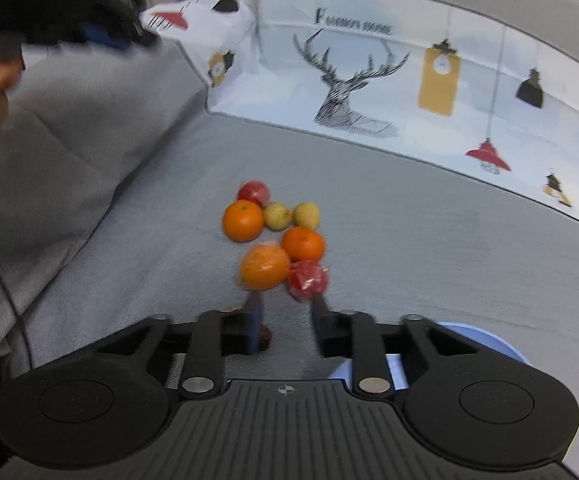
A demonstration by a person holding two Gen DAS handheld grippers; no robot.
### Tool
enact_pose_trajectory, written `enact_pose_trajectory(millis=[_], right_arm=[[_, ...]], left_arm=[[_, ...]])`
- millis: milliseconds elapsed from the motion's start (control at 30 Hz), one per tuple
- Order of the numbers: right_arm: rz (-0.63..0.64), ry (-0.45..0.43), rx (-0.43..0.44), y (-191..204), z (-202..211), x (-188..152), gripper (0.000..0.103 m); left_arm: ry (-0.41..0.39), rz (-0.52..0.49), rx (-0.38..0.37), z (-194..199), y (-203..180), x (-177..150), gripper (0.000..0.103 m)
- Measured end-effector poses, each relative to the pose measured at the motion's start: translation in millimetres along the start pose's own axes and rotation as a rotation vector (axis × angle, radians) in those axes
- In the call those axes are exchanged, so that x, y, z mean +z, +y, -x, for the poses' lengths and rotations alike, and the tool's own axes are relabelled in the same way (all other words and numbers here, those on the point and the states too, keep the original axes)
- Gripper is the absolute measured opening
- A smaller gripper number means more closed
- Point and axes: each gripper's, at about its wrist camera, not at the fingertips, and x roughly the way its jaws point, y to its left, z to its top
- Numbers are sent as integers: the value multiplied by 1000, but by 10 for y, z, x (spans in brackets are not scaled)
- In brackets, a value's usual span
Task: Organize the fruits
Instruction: 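Grasp another red date with the right tool while the left tool returns to the fruit, then grasp another bagged mandarin with the left tool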
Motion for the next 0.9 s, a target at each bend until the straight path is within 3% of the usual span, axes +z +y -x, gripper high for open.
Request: enact_pose_trajectory(millis=[33, 67, 100, 167, 267, 367, 400, 467, 533, 600, 667, 733, 800, 867, 900], right_arm=[[4, 6, 2, 19, -29, 0, 50], [9, 15, 8, 41, -67, -3, 51], [15, 25, 17, 59, -104, -8, 52], [25, 44, 22, 90, -170, -24, 52], [37, 77, 22, 132, -258, -49, 53], [63, 100, 23, 187, -322, -75, 53], [73, 105, 21, 203, -340, -85, 53], [83, 117, 15, 219, -370, -107, 53], [81, 127, 9, 214, -399, -128, 53], [75, 126, 8, 203, -418, -118, 52], [79, 125, 6, 208, -426, -113, 51], [84, 123, 15, 212, -426, -127, 47], [96, 118, 32, 225, -432, -120, 34], [121, 113, 25, 257, -426, -120, 34], [127, 111, 23, 263, -421, -121, 34]], left_arm=[[-88, -16, 125, 101, 63, 36, 82], [-152, -18, 244, 182, 150, 75, 92], [-182, -7, 346, 232, 249, 110, 92], [-158, 44, 567, 237, 537, 154, 92], [-16, 82, 695, 30, 885, 74, 92], [109, 91, 722, -208, 1054, -56, 91], [104, 113, 700, -214, 1069, -71, 91], [2, 156, 579, -68, 989, -26, 91], [-153, 124, 426, 159, 736, 30, 93], [-213, 62, 273, 287, 447, 32, 95], [-169, 51, 60, 291, 206, -14, 95], [-83, 61, -91, 254, 38, -61, 92], [-23, 55, -187, 230, -108, -106, 80], [47, 33, -277, 189, -190, -205, 55], [92, 26, -319, 148, -241, -246, 48]])
